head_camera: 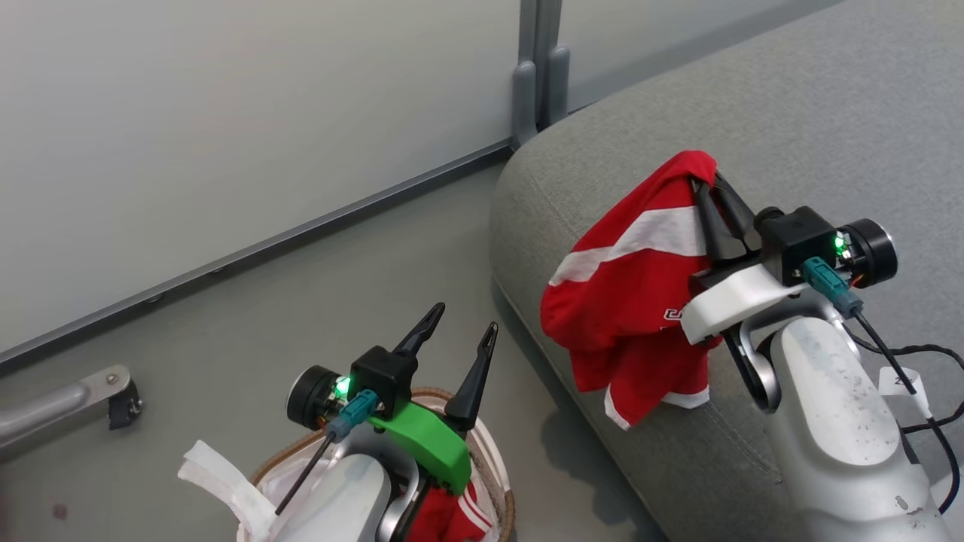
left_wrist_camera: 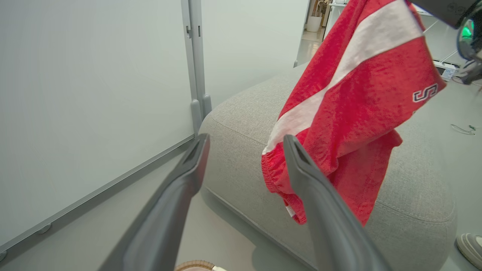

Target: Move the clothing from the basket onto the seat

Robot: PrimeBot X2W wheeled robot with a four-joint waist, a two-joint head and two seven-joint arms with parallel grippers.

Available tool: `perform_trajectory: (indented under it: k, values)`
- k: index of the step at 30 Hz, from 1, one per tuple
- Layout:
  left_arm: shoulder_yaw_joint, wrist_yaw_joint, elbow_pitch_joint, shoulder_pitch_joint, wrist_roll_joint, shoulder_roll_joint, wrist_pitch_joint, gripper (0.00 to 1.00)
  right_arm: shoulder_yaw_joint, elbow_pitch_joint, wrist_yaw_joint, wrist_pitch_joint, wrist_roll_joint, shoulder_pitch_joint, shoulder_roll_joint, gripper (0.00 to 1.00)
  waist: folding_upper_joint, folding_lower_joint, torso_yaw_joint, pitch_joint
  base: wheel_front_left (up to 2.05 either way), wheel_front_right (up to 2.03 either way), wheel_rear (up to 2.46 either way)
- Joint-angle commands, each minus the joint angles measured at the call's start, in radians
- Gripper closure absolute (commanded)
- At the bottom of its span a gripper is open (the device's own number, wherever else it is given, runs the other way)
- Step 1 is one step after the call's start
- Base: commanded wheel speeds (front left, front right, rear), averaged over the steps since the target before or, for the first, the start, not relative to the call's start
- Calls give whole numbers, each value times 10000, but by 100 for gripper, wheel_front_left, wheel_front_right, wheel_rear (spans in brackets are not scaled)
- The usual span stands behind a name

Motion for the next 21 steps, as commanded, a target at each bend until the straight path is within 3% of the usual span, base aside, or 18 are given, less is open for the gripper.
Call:
perform_trajectory:
  k: [1, 7, 13, 21]
  values:
    - [-26, -35, -9, -2, 100, 16, -2, 0, -180, -80, -13, -49, -67, -166, -25, 100, 0, 0, -736, 455, 0, 0, 0]
    - [-235, -50, -76, -272, 210, 0, -2, 0, -807, -234, -13, -49, -371, -594, -23, 100, 0, 0, -763, 978, 0, 0, 0]
    - [-505, -50, -273, -761, 262, 29, -2, 0, -1334, -201, -13, -49, -490, -1891, -367, 100, 0, 0, -221, 1914, 0, 0, 0]
    - [-716, -49, -797, -1603, 475, 254, 0, 0, -1831, 348, -13, -49, -702, -4799, -1907, 100, 0, 0, 776, 3483, 0, 0, 0]
